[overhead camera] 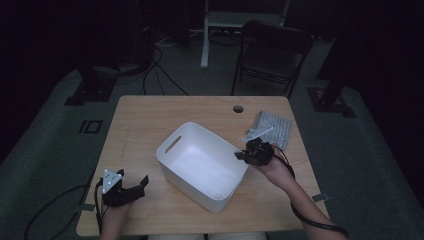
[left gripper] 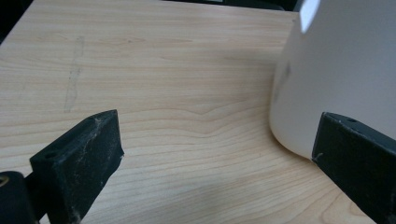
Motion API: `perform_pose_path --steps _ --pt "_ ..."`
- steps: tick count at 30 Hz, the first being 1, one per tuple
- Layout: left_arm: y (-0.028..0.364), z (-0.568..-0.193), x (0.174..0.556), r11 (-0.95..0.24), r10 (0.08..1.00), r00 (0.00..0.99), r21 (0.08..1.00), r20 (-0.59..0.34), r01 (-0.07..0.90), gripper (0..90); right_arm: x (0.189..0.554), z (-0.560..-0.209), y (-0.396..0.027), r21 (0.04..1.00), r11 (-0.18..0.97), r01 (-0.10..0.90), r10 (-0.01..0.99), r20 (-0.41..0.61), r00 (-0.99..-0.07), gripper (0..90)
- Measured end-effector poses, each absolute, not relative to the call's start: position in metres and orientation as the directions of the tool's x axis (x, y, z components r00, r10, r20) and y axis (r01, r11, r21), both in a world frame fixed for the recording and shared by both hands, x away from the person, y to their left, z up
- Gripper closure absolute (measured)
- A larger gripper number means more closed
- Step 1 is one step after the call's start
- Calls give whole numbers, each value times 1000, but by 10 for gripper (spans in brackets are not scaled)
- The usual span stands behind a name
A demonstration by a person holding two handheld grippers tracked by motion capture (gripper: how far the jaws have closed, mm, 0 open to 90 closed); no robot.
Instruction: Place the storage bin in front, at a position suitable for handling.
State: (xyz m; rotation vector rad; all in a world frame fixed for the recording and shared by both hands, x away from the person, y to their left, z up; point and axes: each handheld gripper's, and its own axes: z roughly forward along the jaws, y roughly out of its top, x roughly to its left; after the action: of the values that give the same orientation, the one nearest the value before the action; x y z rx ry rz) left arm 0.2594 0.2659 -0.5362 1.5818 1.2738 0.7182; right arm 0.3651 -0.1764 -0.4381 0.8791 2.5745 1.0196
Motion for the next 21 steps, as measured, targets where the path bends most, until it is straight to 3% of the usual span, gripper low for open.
perform_pose_path --steps 13,17,21 --pt "262 -511 252 -34 927 362 939 -99 344 20 350 -439 -186 681 588 436 601 -7 -799 841" --pt "268 -496 251 -12 915 386 947 -119 321 20 345 -433 -190 729 529 434 615 23 -788 747" --pt "268 -479 259 -25 865 483 950 -134 310 20 331 -426 -195 764 488 421 631 23 -775 673"
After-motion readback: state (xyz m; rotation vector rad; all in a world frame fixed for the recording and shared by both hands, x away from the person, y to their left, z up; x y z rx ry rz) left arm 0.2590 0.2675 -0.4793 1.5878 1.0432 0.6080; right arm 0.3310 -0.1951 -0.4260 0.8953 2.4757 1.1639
